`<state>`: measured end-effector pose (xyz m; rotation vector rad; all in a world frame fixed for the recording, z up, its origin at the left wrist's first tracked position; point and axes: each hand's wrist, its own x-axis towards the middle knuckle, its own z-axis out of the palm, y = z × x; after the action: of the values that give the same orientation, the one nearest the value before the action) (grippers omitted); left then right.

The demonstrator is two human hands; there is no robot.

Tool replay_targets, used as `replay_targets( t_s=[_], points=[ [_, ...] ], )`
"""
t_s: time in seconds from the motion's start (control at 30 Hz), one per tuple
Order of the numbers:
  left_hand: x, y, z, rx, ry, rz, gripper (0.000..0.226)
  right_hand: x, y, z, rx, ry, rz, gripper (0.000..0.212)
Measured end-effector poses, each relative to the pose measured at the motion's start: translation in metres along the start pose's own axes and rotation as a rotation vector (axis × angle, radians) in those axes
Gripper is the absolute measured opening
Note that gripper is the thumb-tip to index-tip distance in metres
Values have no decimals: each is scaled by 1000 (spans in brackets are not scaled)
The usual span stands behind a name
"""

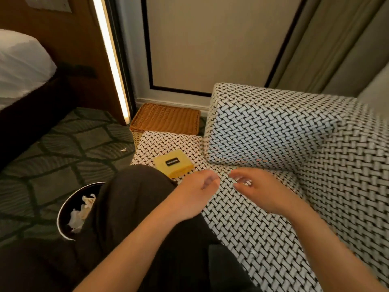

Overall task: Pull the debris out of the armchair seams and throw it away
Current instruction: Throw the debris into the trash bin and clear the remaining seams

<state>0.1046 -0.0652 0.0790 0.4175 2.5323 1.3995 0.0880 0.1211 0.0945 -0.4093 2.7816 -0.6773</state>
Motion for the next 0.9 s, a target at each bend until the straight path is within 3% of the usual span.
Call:
replay_targets(
  t_s=[0.23, 0.4, 0.5, 0.77, 0.9],
  points=[
    [6, 37, 103, -113, -192, -12, 15, -90, 94, 19, -72, 56, 403, 37],
    [2, 54, 166, -102, -352, -24, 14, -137, 115, 68, -75, 13, 517, 36],
    [-7, 56, 197, -47, -420, -29, 25, -159, 118, 89, -69, 50, 622, 35],
    [-24, 39, 227, 142, -555, -24, 24, -205, 149, 86, -228, 7, 922, 70],
    [-22, 27, 224, 207, -577, -79, 20, -203, 163, 80, -259, -89, 979, 63]
  ],
)
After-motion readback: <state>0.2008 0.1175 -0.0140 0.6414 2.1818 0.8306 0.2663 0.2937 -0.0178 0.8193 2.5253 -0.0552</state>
